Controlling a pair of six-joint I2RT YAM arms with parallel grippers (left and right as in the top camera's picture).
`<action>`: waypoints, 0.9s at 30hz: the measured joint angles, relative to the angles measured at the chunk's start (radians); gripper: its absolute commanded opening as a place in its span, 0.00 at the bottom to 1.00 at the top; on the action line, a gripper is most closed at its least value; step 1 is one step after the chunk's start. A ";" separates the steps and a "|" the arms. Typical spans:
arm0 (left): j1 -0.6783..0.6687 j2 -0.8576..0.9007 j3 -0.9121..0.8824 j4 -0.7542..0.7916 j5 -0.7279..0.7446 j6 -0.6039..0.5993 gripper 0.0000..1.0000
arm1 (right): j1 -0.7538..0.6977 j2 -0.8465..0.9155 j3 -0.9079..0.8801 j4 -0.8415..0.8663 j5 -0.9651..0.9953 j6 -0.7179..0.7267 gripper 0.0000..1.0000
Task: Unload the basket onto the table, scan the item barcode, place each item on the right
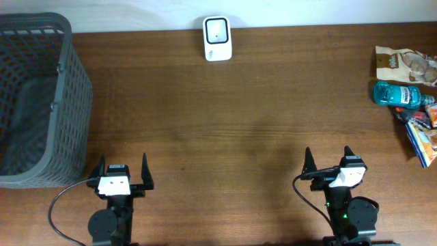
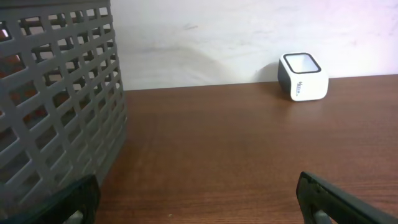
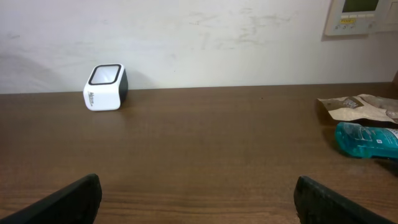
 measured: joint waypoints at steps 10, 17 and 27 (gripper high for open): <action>-0.019 0.000 0.000 0.000 -0.002 0.000 0.99 | 0.000 0.000 0.000 0.000 0.000 0.000 0.98; -0.019 0.000 0.000 0.000 -0.002 0.000 0.99 | 0.000 0.000 0.000 0.000 0.000 0.000 0.99; -0.019 0.000 0.000 0.000 -0.002 0.000 0.99 | 0.000 0.000 0.000 0.000 0.000 0.001 0.98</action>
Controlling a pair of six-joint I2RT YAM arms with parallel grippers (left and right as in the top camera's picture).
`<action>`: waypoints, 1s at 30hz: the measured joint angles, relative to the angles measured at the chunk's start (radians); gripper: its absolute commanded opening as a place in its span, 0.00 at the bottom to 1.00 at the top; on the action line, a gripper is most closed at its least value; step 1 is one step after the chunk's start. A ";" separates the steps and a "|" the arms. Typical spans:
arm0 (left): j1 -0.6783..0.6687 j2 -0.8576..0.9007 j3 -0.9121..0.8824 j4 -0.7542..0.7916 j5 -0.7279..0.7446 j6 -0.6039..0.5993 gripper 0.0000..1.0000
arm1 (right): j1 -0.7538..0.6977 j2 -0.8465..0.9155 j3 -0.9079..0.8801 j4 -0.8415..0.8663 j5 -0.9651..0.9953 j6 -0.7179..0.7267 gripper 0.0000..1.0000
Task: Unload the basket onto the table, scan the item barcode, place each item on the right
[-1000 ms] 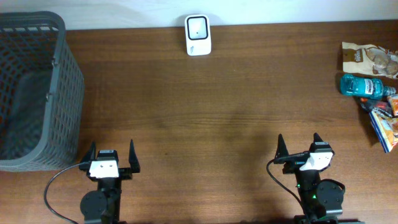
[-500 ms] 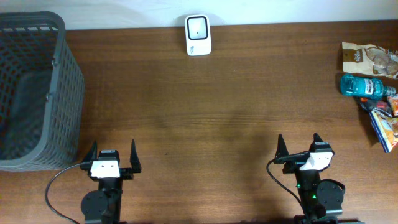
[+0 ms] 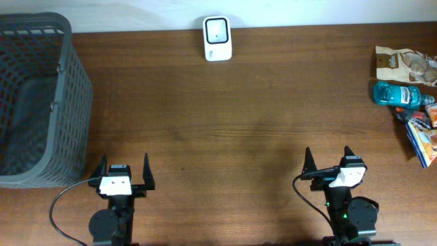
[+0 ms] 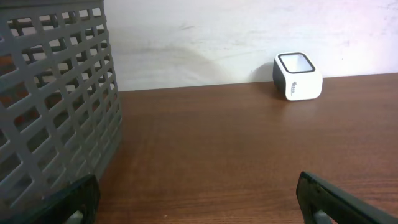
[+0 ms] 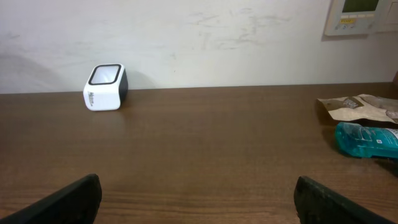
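Note:
A white barcode scanner (image 3: pixel 218 39) with a dark window stands at the table's far edge, also seen in the left wrist view (image 4: pixel 298 76) and the right wrist view (image 5: pixel 105 86). The items lie at the far right: a brown snack pouch (image 3: pixel 406 64), a teal bottle (image 3: pixel 399 93) and an orange-blue packet (image 3: pixel 421 140). My left gripper (image 3: pixel 123 173) rests open at the near left, nothing between its fingers. My right gripper (image 3: pixel 328 164) rests open at the near right, also holding nothing. Both are far from the items.
A tall grey mesh basket (image 3: pixel 41 102) fills the far left, close to my left gripper; its wall (image 4: pixel 50 106) shows in the left wrist view. A wall panel (image 5: pixel 360 15) hangs behind the table at the right.
My left gripper has shifted slightly: the basket and the scanner sit a little further left in its view. The right gripper and all items stayed put.

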 measured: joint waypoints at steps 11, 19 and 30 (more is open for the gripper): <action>0.000 0.000 0.000 0.000 0.000 0.000 0.99 | 0.000 0.000 0.000 0.000 0.000 0.000 0.98; 0.000 0.000 0.000 0.000 0.000 0.000 0.99 | -0.014 0.000 0.000 0.000 0.004 0.000 0.98; 0.000 0.000 0.000 0.000 0.000 0.000 0.99 | -0.050 0.000 0.000 0.000 0.003 -0.015 0.98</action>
